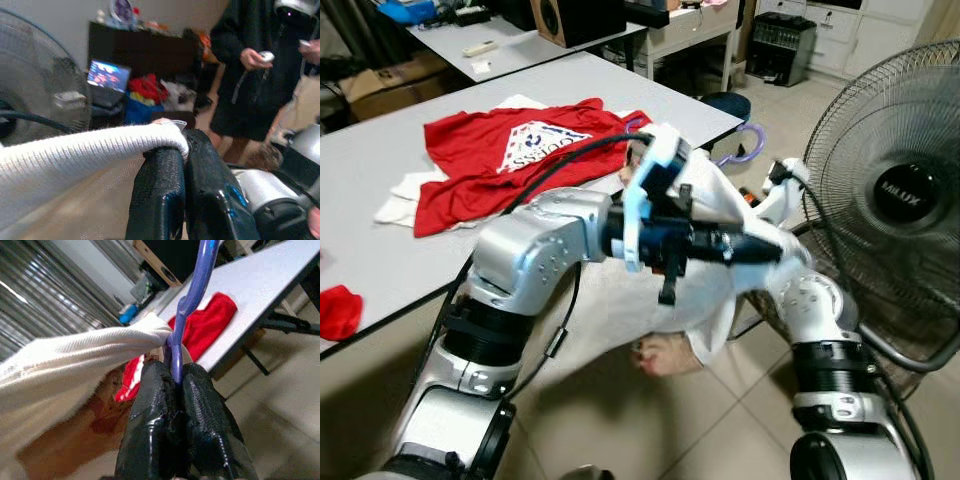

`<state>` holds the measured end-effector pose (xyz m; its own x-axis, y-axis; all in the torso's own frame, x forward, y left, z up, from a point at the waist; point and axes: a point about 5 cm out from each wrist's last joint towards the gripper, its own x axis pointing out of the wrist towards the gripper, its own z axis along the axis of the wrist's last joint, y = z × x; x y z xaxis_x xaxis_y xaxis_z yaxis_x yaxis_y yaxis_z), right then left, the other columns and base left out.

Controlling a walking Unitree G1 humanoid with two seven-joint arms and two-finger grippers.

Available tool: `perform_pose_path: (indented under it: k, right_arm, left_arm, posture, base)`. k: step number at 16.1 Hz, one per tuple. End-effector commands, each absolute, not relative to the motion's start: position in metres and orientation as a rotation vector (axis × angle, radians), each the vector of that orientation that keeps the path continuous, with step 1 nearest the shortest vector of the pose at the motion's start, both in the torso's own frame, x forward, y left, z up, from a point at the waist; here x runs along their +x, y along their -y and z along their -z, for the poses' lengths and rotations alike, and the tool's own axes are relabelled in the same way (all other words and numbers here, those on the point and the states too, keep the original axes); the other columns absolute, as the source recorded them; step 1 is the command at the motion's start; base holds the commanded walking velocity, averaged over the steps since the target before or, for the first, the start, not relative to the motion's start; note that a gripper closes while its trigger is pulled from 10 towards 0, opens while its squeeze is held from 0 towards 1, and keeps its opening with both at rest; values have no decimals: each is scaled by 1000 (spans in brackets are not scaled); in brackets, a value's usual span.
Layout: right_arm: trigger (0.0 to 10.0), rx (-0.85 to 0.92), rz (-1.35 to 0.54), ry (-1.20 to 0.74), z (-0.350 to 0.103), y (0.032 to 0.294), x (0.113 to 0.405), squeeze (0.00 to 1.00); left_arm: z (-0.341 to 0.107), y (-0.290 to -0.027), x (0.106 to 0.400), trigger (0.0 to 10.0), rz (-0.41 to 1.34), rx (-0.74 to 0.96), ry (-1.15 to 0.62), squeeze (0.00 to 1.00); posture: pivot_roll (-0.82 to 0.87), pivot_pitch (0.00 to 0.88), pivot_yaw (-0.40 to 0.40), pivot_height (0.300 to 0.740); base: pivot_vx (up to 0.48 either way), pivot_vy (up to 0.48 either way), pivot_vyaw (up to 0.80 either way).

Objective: Hang hanger

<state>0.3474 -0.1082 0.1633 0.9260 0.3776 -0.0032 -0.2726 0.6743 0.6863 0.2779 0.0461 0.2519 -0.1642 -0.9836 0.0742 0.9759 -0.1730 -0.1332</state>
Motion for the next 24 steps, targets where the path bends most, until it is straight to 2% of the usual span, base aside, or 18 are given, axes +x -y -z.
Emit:
perform_pose_path:
  k: [1,2,3,5,7,8,10,12,16,18,19,20,22,24]
  right_arm:
    - [10000,725,-379,-151,-168,103,350,0]
    - [10000,591,-566,-213,-169,86,340,0]
    - [10000,493,-679,-248,-167,81,329,0]
    - [10000,502,-671,-233,-167,93,326,0]
    - [10000,541,-646,-234,-171,105,327,0]
    - [10000,508,-693,-251,-173,105,322,0]
    - [10000,448,-799,-334,-167,107,297,0]
    - [10000,413,-797,-417,-148,114,282,0]
    - [10000,328,-774,-468,-143,127,272,0]
    - [10000,336,-796,-444,-150,127,270,0]
    - [10000,311,-812,-461,-148,126,268,0]
    - [10000,270,-770,-493,-140,130,269,0]
    - [10000,256,-740,-493,-137,133,271,0]
    - [10000,217,-736,-414,-143,132,280,0]
  left_arm:
    - [-258,-46,272,0,1754,-157,-25,0]
    - [-245,-57,288,0,1521,-62,-62,0]
    - [-239,-66,293,0,1437,8,-90,0]
    - [-238,-74,284,0,1457,47,-124,0]
    - [-228,-70,278,0,1434,100,-179,0]
    - [-222,-66,279,0,1393,127,-193,0]
    - [-232,-62,294,0,1286,59,-137,0]
    - [-242,-67,305,0,1198,18,-104,0]
    - [-250,-74,316,0,1103,6,-90,0]
    - [-244,-79,318,0,1060,112,-111,0]
    - [-249,-81,322,0,1021,88,-91,0]
    - [-257,-80,322,0,1038,39,-65,0]
    - [-254,-78,318,0,1073,64,-87,0]
    - [-227,-79,315,0,1074,150,-198,0]
  posture:
    - [-122,0,22,740]
    - [-101,0,-24,740]
    - [-87,0,-46,740]
    - [-77,0,-58,740]
    - [-79,0,-45,740]
    - [-84,0,-37,740]
    - [-114,0,3,740]
    - [-122,0,16,740]
    - [-127,0,29,740]
    - [-127,0,31,740]
    - [-130,0,29,740]
    - [-127,0,26,740]
    - [-124,0,24,740]
    - [-129,0,27,740]
  base:
    - [0,0,0]
    - [0,0,0]
    - [0,0,0]
    - [0,0,0]
    - [0,0,0]
    - [0,0,0]
    - [0,0,0]
    - [0,0,0]
    - [0,0,0]
    - [0,0,0]
    - [0,0,0]
    - [0,0,0]
    - [0,0,0]
    - [0,0,0]
